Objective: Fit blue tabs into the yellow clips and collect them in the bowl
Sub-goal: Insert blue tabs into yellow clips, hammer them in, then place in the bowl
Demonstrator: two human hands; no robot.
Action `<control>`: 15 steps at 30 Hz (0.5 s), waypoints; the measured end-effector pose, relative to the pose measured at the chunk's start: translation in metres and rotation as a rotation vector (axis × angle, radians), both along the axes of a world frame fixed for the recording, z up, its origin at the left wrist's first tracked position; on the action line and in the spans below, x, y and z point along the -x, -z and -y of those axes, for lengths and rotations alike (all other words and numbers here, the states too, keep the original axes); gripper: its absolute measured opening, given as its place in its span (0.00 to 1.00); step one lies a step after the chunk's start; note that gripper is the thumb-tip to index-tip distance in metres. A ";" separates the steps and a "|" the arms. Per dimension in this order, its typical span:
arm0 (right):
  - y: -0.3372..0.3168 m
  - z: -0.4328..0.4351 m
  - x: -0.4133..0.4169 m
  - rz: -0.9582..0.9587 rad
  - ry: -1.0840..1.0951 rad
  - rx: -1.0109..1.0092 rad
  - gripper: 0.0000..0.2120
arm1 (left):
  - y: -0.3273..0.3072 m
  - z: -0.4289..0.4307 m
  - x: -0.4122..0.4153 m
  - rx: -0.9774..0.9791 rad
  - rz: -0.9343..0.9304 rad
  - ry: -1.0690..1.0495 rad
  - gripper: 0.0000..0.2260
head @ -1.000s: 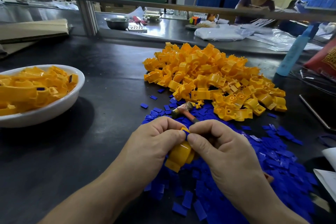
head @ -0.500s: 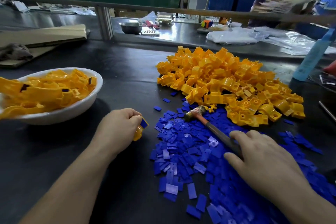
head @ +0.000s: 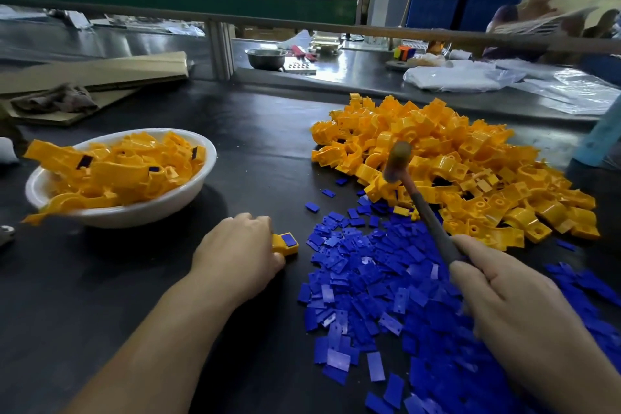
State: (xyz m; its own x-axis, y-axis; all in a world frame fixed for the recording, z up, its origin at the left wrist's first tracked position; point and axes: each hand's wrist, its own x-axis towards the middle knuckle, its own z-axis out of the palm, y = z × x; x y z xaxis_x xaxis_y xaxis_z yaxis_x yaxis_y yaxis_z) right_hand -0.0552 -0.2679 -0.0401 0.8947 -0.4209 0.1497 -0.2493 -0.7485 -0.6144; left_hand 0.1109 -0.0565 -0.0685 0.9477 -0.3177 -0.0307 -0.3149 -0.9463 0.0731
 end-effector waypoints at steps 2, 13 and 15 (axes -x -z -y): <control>-0.005 -0.013 0.002 0.021 -0.065 -0.124 0.10 | 0.001 0.004 0.003 0.016 0.004 0.047 0.18; 0.011 -0.031 0.000 0.048 -0.236 0.133 0.19 | 0.006 0.009 0.003 0.068 0.041 0.113 0.17; 0.009 -0.038 -0.002 -0.099 -0.295 0.181 0.15 | 0.006 0.010 0.002 0.073 0.041 0.110 0.17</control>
